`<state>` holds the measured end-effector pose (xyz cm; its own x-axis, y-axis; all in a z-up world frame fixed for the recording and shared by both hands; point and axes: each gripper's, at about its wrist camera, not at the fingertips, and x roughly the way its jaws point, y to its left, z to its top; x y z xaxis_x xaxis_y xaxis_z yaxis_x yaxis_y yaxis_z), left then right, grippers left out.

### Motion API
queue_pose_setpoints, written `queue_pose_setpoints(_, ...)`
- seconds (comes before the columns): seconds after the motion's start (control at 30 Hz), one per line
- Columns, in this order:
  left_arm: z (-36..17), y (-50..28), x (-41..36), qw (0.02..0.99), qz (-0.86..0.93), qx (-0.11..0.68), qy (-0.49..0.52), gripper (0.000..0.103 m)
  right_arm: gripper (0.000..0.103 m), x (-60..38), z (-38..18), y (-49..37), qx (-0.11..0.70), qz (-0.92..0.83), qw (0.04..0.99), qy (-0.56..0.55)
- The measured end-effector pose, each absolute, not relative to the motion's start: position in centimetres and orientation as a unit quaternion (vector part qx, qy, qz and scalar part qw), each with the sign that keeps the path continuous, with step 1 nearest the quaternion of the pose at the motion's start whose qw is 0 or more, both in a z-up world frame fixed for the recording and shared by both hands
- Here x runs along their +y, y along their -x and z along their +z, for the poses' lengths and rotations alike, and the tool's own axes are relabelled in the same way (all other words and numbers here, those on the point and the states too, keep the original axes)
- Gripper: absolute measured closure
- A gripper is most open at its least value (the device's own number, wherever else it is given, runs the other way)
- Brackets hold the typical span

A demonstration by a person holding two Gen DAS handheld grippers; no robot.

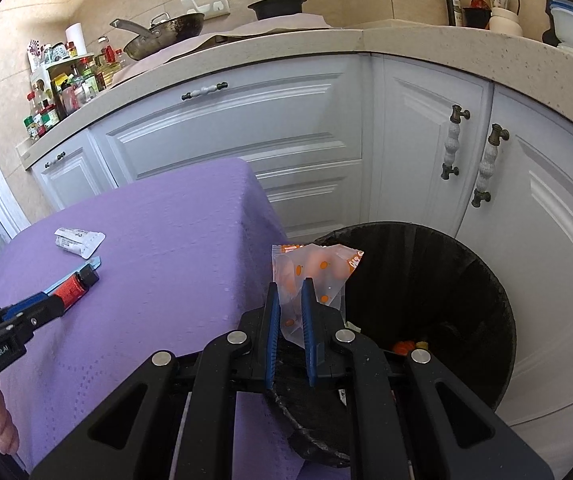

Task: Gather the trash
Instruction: 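Carry the clear bag over the bin with the right gripper, then grasp the red black-capped bottle with the left gripper while the right holds the bag over the bin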

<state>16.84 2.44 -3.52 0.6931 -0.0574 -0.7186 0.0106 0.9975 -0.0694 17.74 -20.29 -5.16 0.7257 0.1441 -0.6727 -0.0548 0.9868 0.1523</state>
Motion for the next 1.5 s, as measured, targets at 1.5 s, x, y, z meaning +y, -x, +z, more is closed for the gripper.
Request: queue_pose_setpoints(1.5,-4.3,-18.0,3.6,0.917,-0.011,0.398,-0.017,0.081,0.091,-21.2,-5.9,-18.1,0.376,0.061,0.922,-0.068)
